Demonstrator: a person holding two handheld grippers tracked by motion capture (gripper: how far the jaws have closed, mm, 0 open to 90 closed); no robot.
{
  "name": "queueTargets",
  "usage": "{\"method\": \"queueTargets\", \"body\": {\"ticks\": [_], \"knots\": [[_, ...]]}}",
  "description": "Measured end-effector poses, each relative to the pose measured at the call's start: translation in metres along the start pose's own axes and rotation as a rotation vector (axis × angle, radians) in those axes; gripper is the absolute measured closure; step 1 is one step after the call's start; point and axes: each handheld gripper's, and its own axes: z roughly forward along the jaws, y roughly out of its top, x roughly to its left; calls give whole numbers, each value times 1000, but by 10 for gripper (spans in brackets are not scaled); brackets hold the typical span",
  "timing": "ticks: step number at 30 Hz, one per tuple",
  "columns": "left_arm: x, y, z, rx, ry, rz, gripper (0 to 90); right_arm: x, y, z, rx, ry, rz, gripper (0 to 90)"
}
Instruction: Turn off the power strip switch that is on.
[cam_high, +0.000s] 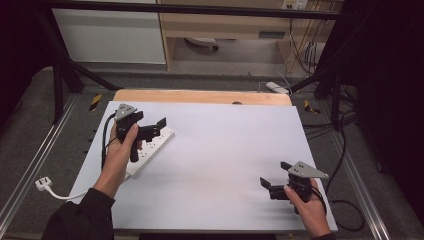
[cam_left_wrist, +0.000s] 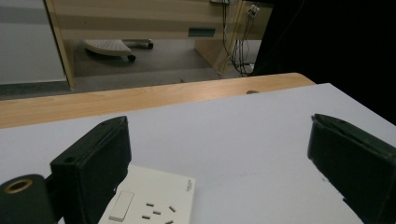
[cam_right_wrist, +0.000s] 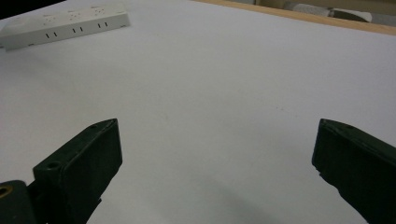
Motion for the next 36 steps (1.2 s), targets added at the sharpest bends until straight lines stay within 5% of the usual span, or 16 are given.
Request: {"method": "queueTargets", "body": {"ticks": [23,36], "knots": [[-11,-1,-52,-44,-30,16,53,0,0,0,6,-1,-5,20],[-12,-32,-77,-53,-28,-12,54,0,0,1,10,-3,-4,20]]}}
